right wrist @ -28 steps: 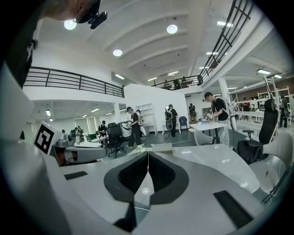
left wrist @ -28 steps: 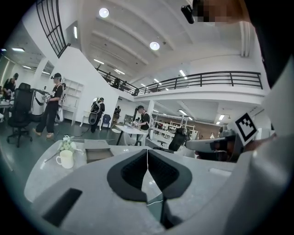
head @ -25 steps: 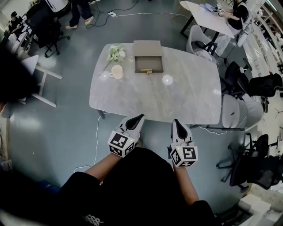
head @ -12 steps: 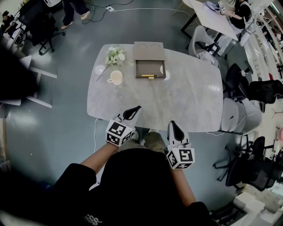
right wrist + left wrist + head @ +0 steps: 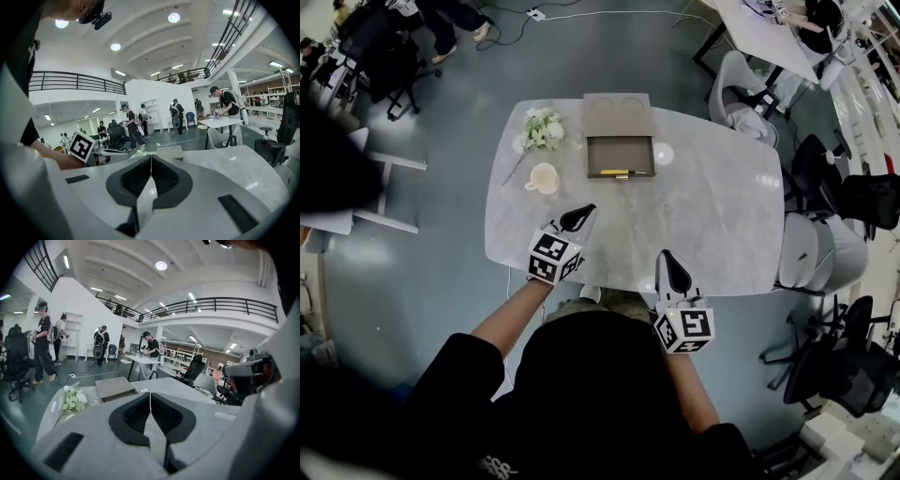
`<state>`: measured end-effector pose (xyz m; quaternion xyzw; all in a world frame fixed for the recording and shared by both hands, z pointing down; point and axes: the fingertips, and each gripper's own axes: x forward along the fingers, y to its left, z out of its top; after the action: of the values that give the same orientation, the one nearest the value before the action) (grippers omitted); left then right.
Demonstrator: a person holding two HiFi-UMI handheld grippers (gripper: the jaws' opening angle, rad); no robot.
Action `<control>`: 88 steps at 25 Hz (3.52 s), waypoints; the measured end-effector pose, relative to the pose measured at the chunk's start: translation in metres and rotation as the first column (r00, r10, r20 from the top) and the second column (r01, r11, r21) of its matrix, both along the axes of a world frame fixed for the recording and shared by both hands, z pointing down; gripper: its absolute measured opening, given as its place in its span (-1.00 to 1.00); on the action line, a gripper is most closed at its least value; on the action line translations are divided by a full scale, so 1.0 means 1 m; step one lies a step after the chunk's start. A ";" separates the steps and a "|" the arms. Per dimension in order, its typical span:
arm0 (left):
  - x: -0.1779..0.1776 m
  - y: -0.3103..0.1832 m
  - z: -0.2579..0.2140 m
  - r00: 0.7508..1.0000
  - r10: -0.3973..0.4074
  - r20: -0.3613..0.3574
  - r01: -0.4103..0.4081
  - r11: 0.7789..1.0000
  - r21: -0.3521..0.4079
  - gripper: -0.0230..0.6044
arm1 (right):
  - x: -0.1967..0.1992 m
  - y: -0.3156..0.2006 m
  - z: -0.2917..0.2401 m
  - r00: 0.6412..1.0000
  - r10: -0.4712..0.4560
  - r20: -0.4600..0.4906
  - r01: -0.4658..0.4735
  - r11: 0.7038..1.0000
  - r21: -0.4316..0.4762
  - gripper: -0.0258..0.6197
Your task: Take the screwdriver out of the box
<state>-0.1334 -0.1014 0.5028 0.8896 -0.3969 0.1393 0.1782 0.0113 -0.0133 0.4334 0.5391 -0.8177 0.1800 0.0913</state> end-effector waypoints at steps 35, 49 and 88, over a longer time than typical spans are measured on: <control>0.061 -0.188 0.234 0.755 0.570 0.323 -0.369 0.778 -0.509 -0.74 | 0.131 -0.164 0.099 0.987 0.153 0.055 -0.140 0.971 -0.192 -0.88; 0.063 -0.186 0.266 0.570 0.772 0.281 -0.458 0.582 -0.672 -0.51 | 0.132 -0.177 0.119 0.982 0.166 0.094 -0.138 0.959 -0.248 -0.88; 0.070 -0.179 0.265 0.401 0.893 0.204 -0.532 0.409 -0.742 -0.80 | 0.154 -0.187 0.129 0.971 0.227 0.070 -0.203 0.946 -0.254 -0.88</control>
<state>-0.0631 -0.2805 0.7679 0.7815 0.0818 0.5781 0.2201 0.1650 -0.1999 0.5620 0.6002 -0.7290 0.3146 0.0964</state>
